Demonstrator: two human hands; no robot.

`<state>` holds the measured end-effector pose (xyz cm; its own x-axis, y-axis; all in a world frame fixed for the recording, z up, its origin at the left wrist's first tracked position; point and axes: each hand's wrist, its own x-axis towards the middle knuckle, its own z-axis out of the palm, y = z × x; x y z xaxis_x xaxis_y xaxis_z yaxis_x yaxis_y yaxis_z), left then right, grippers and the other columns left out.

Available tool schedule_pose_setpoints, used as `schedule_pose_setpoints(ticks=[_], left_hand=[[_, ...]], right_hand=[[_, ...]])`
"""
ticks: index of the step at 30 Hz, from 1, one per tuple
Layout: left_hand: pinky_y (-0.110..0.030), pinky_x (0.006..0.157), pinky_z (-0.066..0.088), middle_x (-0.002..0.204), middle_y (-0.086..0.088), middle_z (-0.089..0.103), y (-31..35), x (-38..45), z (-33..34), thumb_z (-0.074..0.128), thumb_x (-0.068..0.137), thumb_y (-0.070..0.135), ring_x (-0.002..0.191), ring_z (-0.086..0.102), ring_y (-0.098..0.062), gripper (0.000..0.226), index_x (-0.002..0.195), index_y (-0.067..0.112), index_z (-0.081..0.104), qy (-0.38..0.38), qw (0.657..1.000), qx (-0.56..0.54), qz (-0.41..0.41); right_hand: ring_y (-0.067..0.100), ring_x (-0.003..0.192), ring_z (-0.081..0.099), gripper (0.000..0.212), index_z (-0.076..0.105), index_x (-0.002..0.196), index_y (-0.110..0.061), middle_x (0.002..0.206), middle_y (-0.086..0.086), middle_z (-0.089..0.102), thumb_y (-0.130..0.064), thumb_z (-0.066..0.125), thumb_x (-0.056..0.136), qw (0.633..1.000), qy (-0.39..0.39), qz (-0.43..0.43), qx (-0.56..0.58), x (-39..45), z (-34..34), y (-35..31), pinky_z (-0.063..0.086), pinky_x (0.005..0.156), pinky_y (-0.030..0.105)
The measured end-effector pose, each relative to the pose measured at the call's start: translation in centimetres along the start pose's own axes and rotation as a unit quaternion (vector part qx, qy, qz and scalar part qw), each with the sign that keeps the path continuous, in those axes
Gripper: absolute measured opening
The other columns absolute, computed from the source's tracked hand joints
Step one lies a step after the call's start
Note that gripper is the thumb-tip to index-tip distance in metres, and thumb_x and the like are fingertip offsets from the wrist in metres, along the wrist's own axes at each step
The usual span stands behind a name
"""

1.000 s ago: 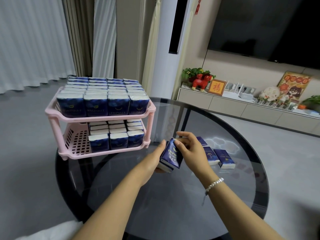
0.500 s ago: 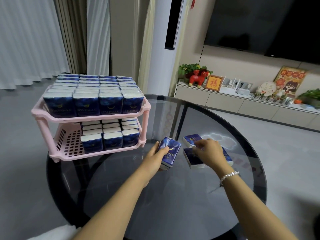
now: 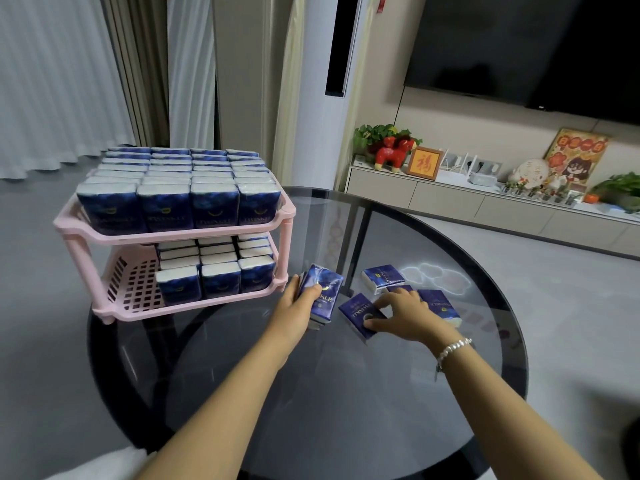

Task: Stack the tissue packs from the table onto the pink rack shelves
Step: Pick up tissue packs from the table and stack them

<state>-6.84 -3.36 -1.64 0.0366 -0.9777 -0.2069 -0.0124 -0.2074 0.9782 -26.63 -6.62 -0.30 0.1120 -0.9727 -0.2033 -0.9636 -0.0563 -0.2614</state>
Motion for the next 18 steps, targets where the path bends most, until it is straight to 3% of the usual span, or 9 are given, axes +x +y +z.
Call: schedule_pose_setpoints(ticks=[2, 5, 8, 13, 16, 18], left_hand=[[-0.047, 0.105, 0.042, 0.132, 0.0, 0.056, 0.0, 0.0, -0.3, 0.054, 0.086, 0.047, 0.117, 0.056, -0.023, 0.055, 0.138, 0.035, 0.044, 0.006, 1.0, 0.003, 0.0], [-0.034, 0.104, 0.04, 0.136, 0.003, 0.052, 0.1, -0.1, -1.0, 0.052, 0.094, 0.035, 0.119, 0.053, -0.017, 0.052, 0.144, 0.03, 0.038, 0.006, 1.0, -0.007, 0.008], [-0.025, 0.094, 0.034, 0.134, 0.008, 0.049, 0.3, -0.4, -1.7, 0.05, 0.097, 0.029, 0.115, 0.05, -0.011, 0.048, 0.143, 0.03, 0.037, -0.005, 1.0, -0.018, 0.016], [-0.025, 0.094, 0.036, 0.141, 0.008, 0.05, -0.1, -0.6, -2.9, 0.049, 0.096, 0.04, 0.12, 0.051, -0.011, 0.051, 0.144, 0.037, 0.036, -0.044, 0.998, 0.042, 0.003], [-0.026, 0.103, 0.031, 0.151, 0.012, 0.035, -0.1, -1.1, -3.5, 0.049, 0.093, 0.049, 0.134, 0.039, -0.01, 0.053, 0.143, 0.044, 0.034, -0.078, 0.994, 0.08, 0.001], [-0.023, 0.096, 0.033, 0.153, 0.013, 0.03, 0.1, -1.6, -3.7, 0.047, 0.095, 0.047, 0.133, 0.039, -0.009, 0.05, 0.143, 0.043, 0.034, -0.099, 0.989, 0.105, 0.01]], right_hand=[[0.019, 0.104, 0.052, 0.032, 0.051, 0.111, -0.03, 0.111, -0.003, 0.057, -0.04, 0.065, 0.083, 0.996, -0.007, -0.004, 0.087, -0.3, 0.5, -0.4, 0.043, 0.095, 0.038], [0.011, 0.088, 0.055, 0.029, 0.051, 0.115, -0.025, 0.102, -0.003, 0.058, -0.025, 0.062, 0.088, 0.976, 0.028, -0.02, 0.216, -1.3, 1.3, -1.4, 0.046, 0.068, 0.021], [0.008, 0.091, 0.057, 0.027, 0.055, 0.116, -0.029, 0.107, -0.002, 0.055, -0.018, 0.057, 0.091, 0.924, 0.087, -0.026, 0.372, -2.6, 1.4, -1.7, 0.047, 0.06, 0.014], [0.016, 0.106, 0.062, 0.033, 0.051, 0.121, -0.025, 0.112, 0.003, 0.065, -0.017, 0.057, 0.09, 0.864, 0.074, -0.064, 0.494, -4.4, 0.5, -1.5, 0.055, 0.078, 0.027], [0.015, 0.104, 0.063, 0.029, 0.056, 0.116, -0.025, 0.108, -0.003, 0.067, -0.013, 0.057, 0.09, 0.864, 0.023, -0.135, 0.484, -5.2, -0.1, -2.1, 0.055, 0.086, 0.033], [0.015, 0.105, 0.063, 0.031, 0.057, 0.118, -0.027, 0.112, -0.002, 0.066, -0.015, 0.058, 0.089, 0.871, 0.003, -0.164, 0.464, -5.4, -0.2, -2.9, 0.055, 0.086, 0.034]])
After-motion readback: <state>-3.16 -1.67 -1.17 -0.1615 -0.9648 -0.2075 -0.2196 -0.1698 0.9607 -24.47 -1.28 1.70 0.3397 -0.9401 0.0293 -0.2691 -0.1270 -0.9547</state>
